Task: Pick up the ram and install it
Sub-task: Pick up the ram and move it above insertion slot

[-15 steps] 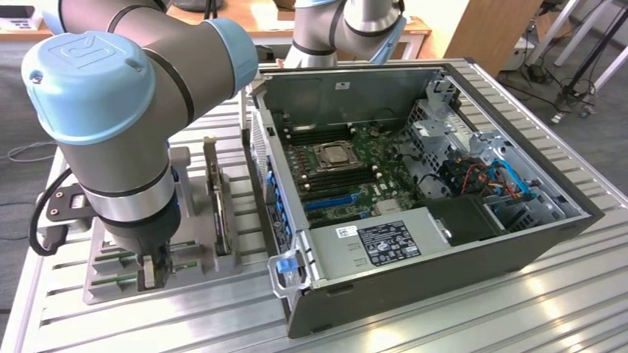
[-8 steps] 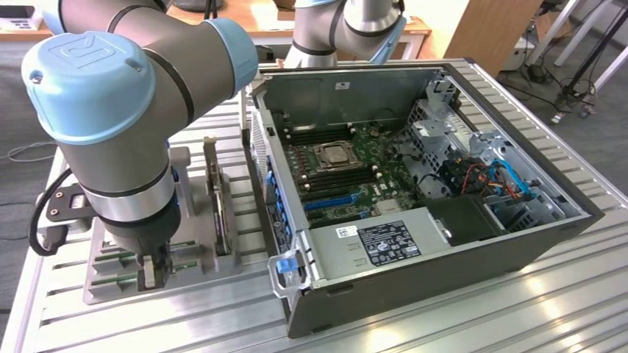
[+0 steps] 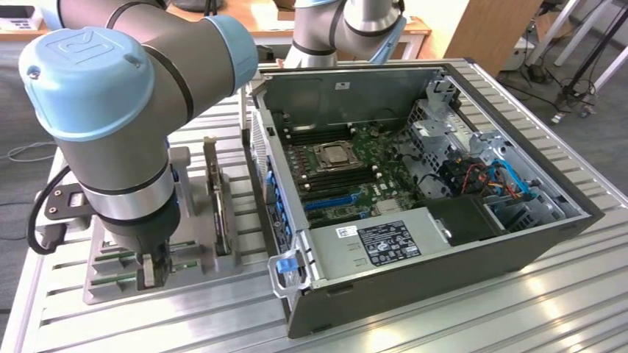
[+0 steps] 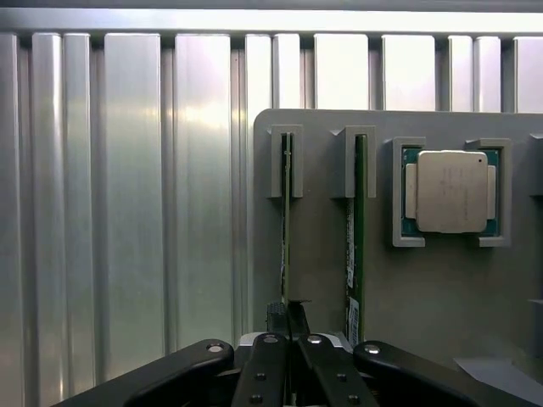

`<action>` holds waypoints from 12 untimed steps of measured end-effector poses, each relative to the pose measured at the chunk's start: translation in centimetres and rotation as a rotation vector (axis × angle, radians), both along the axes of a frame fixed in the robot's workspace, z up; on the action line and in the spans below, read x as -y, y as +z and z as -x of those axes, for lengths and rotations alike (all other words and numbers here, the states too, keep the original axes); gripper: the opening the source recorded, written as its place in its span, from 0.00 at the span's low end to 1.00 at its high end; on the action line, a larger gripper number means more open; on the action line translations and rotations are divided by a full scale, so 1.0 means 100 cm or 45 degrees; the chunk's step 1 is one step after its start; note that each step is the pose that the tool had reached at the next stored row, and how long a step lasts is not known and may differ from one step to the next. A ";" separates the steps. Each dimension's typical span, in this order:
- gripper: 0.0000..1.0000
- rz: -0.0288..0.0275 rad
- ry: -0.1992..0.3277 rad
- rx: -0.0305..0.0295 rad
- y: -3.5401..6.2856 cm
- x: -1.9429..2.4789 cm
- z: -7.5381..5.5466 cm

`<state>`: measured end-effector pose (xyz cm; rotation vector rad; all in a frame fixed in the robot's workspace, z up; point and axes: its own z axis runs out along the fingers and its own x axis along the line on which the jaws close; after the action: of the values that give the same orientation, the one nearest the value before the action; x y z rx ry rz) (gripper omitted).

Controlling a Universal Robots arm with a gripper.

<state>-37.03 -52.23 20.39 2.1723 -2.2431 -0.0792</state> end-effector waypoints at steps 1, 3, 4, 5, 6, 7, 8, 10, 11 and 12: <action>0.12 0.0000 0.000 0.0000 0.0009 0.0000 0.000; 0.12 0.0000 0.000 0.0001 0.0030 0.0000 0.000; 0.12 0.0000 0.000 0.0002 0.0040 0.0000 0.000; 0.12 0.0000 0.000 0.0000 0.0053 0.0000 0.000; 0.12 0.0000 0.000 0.0000 0.0065 0.0000 0.000; 0.12 0.0000 0.000 0.0000 0.0078 0.0000 0.000; 0.12 0.0000 0.000 0.0000 0.0090 0.0000 0.000; 0.12 0.0000 0.000 0.0001 0.0114 0.0000 0.000; 0.12 -0.0001 0.000 0.0001 0.0127 0.0000 0.000; 0.12 -0.0001 0.000 0.0001 0.0140 0.0000 0.000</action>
<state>-37.03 -52.23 21.80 2.1723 -2.2431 -0.0792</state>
